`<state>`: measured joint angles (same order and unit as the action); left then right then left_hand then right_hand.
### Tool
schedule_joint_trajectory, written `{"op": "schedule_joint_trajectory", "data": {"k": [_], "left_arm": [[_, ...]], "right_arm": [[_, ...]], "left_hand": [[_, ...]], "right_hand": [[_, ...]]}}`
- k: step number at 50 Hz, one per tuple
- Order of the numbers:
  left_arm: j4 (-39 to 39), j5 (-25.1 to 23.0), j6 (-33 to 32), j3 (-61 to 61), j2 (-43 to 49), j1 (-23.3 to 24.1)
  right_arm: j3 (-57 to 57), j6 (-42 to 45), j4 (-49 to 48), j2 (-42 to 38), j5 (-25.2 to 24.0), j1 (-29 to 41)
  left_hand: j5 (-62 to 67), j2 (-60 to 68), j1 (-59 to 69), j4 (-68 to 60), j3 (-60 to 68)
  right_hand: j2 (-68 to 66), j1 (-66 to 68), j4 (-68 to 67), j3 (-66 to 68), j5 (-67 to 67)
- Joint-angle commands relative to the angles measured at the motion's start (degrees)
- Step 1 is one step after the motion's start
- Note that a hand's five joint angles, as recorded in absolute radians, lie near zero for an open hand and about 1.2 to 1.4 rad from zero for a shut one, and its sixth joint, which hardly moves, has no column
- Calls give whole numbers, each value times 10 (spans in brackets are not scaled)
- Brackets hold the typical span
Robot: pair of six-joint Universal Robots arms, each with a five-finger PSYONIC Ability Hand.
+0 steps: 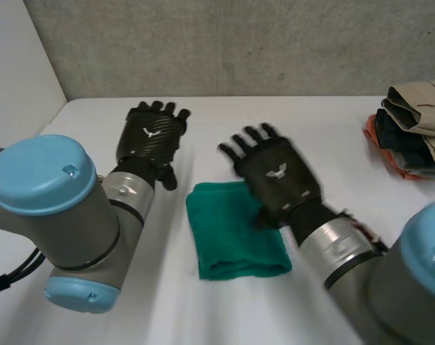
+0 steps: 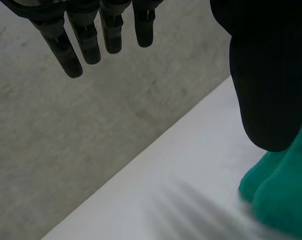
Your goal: Fold the laundry.
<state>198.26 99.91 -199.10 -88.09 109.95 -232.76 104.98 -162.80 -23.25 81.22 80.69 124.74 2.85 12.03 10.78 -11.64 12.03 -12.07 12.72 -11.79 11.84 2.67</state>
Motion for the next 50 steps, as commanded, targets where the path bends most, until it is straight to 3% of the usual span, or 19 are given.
{"op": "schedule_joint_trajectory", "data": {"k": [1, 9, 15, 22, 30, 32, 35, 39, 47, 50], "left_arm": [[-8, -52, 45, 20, 13, 53], [-95, -50, 53, 56, 103, 63], [-172, 3, 47, 59, 131, 57], [-184, 9, 43, 55, 132, 37], [-186, -16, 2, 82, 101, 21], [-186, -58, -7, 108, 75, 14], [-186, -98, -6, 133, 60, 12], [-191, -186, -4, 187, 40, 1], [-271, -371, 10, 273, 38, -7], [-285, -402, 14, 285, 41, -7]], "right_arm": [[-76, -118, 182, -37, -10, -83], [-190, -115, 288, -174, -33, -87], [-250, -111, 326, -252, -48, -87], [-271, -57, 348, -268, -27, -86], [-254, 17, 306, -210, 56, -56], [-212, 41, 259, -177, 77, -17], [-155, 72, 202, -135, 83, 19], [-65, 98, 125, -107, 84, 51], [32, 101, -6, -137, 92, 71], [32, 101, -38, -158, 99, 70]], "left_hand": [[-25, -16, -4, 13, -16], [-16, -8, 4, 4, -8], [-16, -8, 4, 4, -8], [-11, -3, 9, -1, -3], [-23, -15, -2, 11, -15], [-25, -16, -4, 13, -16], [-26, -18, -6, 14, -18], [-28, -20, -7, 16, -20], [-29, -20, -8, 16, -20], [-29, -20, -8, 16, -20]], "right_hand": [[21, -27, 18, -18, -27], [21, -27, 18, -18, -27], [21, -27, 18, -18, -27], [21, -27, 18, -18, -27], [21, -27, 18, -18, -27], [21, -27, 18, -18, -27], [21, -27, 18, -18, -27], [21, -27, 18, -18, -27], [21, -27, 18, -18, -27], [21, -27, 18, -18, -27]]}}
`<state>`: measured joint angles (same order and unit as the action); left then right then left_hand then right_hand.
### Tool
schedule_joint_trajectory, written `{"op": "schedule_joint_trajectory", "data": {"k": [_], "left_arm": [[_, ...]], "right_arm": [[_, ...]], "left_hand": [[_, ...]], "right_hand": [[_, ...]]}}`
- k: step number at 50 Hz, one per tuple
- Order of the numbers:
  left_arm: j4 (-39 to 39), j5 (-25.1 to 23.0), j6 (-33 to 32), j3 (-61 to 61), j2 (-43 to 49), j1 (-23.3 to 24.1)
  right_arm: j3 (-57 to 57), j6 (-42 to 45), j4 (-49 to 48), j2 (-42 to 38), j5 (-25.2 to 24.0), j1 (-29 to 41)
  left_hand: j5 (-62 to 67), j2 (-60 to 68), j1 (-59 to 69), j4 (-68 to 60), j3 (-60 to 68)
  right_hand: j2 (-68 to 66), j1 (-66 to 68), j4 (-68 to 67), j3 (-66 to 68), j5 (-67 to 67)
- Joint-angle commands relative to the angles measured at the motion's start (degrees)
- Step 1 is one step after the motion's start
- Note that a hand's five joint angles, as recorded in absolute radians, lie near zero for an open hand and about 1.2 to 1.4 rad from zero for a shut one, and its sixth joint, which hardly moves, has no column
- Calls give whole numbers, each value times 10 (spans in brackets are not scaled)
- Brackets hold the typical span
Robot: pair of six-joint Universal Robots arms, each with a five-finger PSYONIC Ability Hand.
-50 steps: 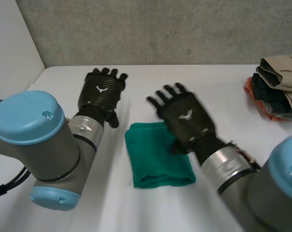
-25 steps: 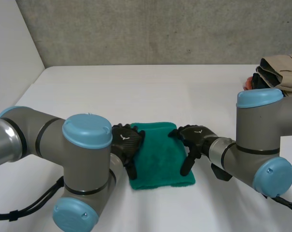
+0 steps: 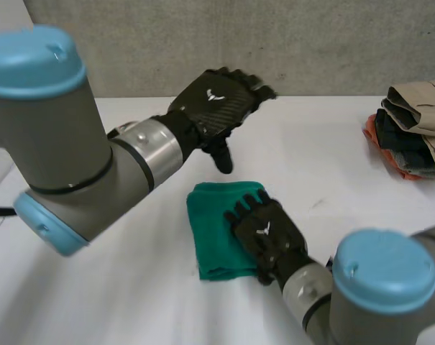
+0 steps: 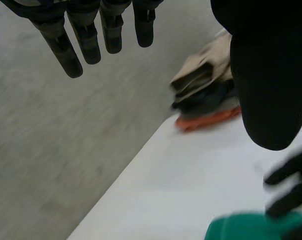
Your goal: Fold the laundry.
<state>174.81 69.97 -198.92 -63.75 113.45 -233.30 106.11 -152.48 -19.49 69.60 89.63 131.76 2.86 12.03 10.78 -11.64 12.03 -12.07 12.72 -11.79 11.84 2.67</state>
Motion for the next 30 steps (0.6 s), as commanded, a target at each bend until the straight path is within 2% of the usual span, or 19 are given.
{"op": "schedule_joint_trajectory", "data": {"k": [1, 18, 21, 25, 26, 30], "left_arm": [[-51, -115, 16, 46, 7, -2], [-51, -118, 27, 45, 16, 3], [-50, -118, 27, 44, 16, 3], [-50, -118, 27, 43, 16, 1], [-50, -118, 27, 44, 16, 0], [-50, -117, 27, 48, 13, -1]], "right_arm": [[22, -2, -82, -46, 10, -1], [-28, 2, -149, -126, 10, -7], [-37, 2, -150, -126, 8, -7], [-51, 1, -151, -132, 5, -7], [-52, -4, -160, -129, 5, -8], [-62, -5, -191, -119, 2, -13]], "left_hand": [[-29, -20, -8, 16, -20], [-29, -20, -8, 16, -20], [-29, -20, -8, 16, -20], [-29, -20, -8, 16, -20], [-29, -20, -8, 16, -20], [-29, -20, -8, 16, -20]], "right_hand": [[21, -27, 18, -18, -27], [21, -27, 18, -18, -27], [-40, 34, -43, 43, 34], [-413, 406, -416, 415, 407], [-672, 666, -675, 675, 666], [-679, 673, -682, 682, 673]]}}
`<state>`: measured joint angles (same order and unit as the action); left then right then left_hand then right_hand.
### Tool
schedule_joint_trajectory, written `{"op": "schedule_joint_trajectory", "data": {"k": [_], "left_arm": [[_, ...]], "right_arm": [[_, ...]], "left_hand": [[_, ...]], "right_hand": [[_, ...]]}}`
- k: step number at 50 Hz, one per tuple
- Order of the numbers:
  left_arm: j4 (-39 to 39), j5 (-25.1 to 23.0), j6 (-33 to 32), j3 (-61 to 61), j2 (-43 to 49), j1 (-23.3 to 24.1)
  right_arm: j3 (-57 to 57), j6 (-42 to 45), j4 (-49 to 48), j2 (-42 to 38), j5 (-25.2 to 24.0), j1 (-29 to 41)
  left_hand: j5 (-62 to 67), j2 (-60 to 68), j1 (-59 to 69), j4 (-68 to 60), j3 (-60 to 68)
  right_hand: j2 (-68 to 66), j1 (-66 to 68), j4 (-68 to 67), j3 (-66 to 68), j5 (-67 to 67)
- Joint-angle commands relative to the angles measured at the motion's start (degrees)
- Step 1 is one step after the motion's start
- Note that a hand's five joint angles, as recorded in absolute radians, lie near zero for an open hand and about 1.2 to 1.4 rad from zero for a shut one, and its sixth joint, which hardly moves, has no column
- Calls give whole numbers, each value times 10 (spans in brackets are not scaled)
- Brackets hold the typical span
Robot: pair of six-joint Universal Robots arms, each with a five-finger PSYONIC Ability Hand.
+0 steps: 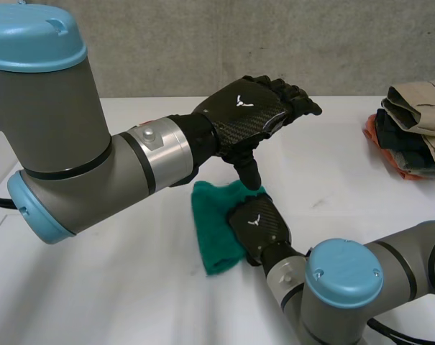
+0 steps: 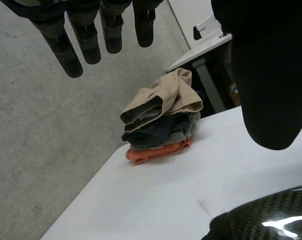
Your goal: Fold the laundry.
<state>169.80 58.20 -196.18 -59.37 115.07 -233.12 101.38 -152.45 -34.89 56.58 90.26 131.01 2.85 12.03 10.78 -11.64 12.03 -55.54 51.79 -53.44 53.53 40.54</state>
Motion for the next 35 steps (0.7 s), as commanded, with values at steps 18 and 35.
{"op": "schedule_joint_trajectory", "data": {"k": [18, 35], "left_arm": [[18, 30, 40, 50, -25, -10], [74, 48, 88, 30, -63, -16]], "right_arm": [[-258, -42, 48, 34, -41, -152], [-468, -192, 39, 21, -243, -484]], "left_hand": [[-26, -18, -6, 14, -18], [-25, -16, -4, 13, -16]], "right_hand": [[-245, 282, -266, 265, 295], [-245, 282, -266, 265, 295]]}}
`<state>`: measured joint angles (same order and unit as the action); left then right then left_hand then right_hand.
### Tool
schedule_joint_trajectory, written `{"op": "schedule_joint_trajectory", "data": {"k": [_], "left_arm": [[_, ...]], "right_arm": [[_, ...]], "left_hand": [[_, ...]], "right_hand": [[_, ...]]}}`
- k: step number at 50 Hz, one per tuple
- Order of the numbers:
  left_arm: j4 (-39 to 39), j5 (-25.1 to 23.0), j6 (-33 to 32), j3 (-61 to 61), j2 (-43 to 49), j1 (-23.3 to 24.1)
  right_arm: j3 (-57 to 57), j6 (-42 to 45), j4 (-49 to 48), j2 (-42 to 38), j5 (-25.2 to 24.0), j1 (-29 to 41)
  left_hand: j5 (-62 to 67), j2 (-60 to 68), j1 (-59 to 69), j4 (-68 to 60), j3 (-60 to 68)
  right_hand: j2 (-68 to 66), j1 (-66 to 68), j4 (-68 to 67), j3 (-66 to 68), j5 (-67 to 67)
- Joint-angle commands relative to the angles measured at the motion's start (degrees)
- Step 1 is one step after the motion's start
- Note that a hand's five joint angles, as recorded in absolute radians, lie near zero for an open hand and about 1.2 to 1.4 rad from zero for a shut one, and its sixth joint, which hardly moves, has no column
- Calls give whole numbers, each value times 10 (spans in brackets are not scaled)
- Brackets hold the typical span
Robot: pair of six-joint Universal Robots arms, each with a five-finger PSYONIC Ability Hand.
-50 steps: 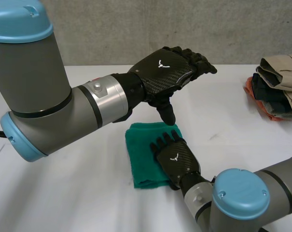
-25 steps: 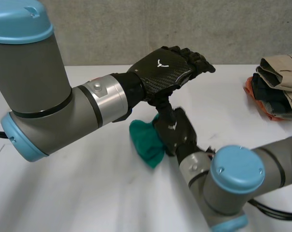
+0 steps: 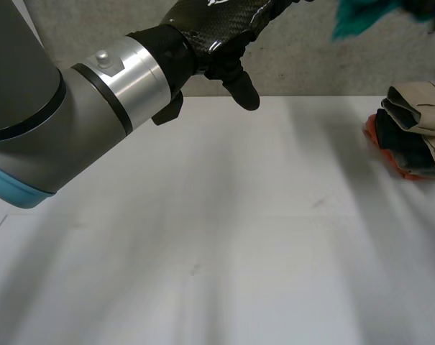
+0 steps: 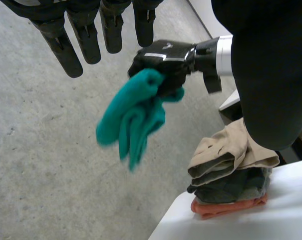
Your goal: Fold the laundry.
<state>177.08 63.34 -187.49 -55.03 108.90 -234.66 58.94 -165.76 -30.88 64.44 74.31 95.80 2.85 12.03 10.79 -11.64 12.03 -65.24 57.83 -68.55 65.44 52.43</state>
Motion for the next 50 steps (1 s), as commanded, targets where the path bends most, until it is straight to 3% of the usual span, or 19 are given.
{"op": "schedule_joint_trajectory", "data": {"k": [1, 6, 13, 19, 21, 22, 32, 36, 40, 41, 45, 50], "left_arm": [[2, -3, 1, -16, -1, -1], [3, -3, 1, -26, 4, 1], [4, -4, 0, -44, 10, 2], [4, -4, -1, -46, 13, 3], [4, -4, -1, -46, 12, 3], [4, -4, -1, -46, 11, 3], [4, -3, 2, -46, 3, 6], [3, -2, 3, -47, -4, 11], [3, -2, 4, -49, -6, 16], [3, -2, 4, -50, -5, 16], [2, -2, 5, -50, -6, 17], [5, -1, 5, -44, -15, 17]], "right_arm": [[-50, -61, -2, -74, -93, -143], [-91, -62, -1, -189, -153, -192], [-59, -52, 5, -258, -205, -238], [3, -4, -4, -225, -223, -272], [7, -3, -3, -211, -222, -277], [7, -6, -3, -197, -217, -277], [34, -43, 83, -101, -192, -278], [57, -34, 165, -53, -154, -280], [85, -7, 245, 0, -53, -287], [97, 20, 266, 16, -1, -300], [118, 126, 279, 40, 111, -329], [124, 176, 201, 72, 136, -327]], "left_hand": [[-25, -16, -4, 13, -16], [-25, -16, -4, 13, -16], [-25, -16, -4, 13, -16], [-23, -15, -2, 11, -15], [-23, -15, -2, 11, -15], [-23, -15, -2, 11, -15], [-23, -15, -2, 11, -15], [-25, -16, -4, 13, -16], [-26, -18, -6, 14, -18], [-26, -18, -6, 14, -18], [-26, -18, -6, 14, -18], [-28, -20, -7, 16, -20]], "right_hand": [[-148, 222, -114, 146, 176], [-148, 222, -114, 146, 176], [-118, 192, -85, 116, 146], [72, 2, 105, -74, -44], [251, -177, 284, -253, -223], [524, -449, 557, -526, -495], [552, -478, 586, -554, -524], [552, -478, 586, -554, -524], [552, -478, 586, -554, -524], [552, -478, 586, -554, -524], [552, -478, 586, -554, -524], [552, -478, 586, -554, -524]]}}
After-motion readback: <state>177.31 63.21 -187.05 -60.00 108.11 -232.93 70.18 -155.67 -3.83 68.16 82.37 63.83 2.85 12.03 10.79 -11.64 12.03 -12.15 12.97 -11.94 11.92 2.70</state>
